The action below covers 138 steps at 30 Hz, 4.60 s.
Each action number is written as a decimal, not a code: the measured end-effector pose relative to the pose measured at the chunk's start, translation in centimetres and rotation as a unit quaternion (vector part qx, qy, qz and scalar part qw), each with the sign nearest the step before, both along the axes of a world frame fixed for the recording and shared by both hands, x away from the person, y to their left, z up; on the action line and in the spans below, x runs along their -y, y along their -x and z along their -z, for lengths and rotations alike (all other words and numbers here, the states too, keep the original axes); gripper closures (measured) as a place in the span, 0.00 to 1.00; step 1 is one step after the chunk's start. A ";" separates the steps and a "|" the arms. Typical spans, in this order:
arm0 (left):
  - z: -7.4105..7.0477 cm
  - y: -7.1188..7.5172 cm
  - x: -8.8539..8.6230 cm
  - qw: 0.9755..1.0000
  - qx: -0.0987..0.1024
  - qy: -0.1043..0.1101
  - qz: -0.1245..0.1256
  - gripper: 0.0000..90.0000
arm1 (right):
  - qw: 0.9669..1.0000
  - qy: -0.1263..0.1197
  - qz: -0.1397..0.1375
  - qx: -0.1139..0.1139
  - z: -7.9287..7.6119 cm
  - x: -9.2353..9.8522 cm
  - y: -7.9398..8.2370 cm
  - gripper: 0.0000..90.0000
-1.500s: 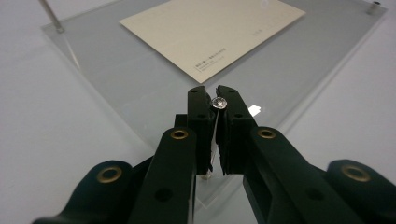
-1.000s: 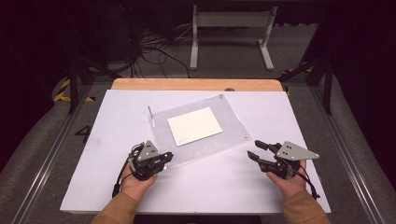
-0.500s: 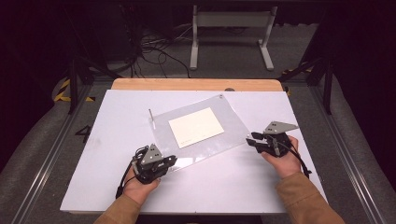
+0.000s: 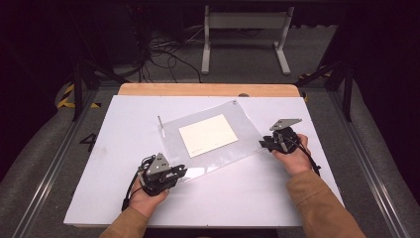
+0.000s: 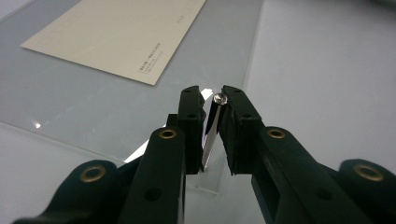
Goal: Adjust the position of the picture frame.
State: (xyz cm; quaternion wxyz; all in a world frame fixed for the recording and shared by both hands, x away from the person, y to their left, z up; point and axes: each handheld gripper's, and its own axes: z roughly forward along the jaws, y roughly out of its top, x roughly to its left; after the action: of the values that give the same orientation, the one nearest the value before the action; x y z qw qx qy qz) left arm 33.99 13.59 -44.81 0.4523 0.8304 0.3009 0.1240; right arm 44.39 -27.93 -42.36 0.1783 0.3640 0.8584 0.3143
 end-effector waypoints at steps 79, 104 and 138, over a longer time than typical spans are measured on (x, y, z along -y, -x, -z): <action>-0.8 2.6 -6.3 0.996 -0.043 -0.020 -0.077 0.91 | 0.959 0.037 -0.271 -0.077 0.8 -4.4 10.6 0.93; -4.6 -4.3 -2.6 0.986 0.048 -0.041 -0.154 0.93 | 0.955 0.038 -0.288 -0.052 1.0 -5.6 11.8 0.93; -1.3 -3.8 -5.6 0.983 -0.032 0.035 -0.177 0.58 | 0.960 0.041 -0.271 -0.053 1.1 -7.5 12.9 0.94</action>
State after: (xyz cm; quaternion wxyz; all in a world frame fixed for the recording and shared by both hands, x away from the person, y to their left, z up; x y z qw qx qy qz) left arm 37.77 19.14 -43.52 0.4422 0.7510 0.4619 0.1650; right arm 31.54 -20.38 -43.43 0.0553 0.1263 0.9453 0.2957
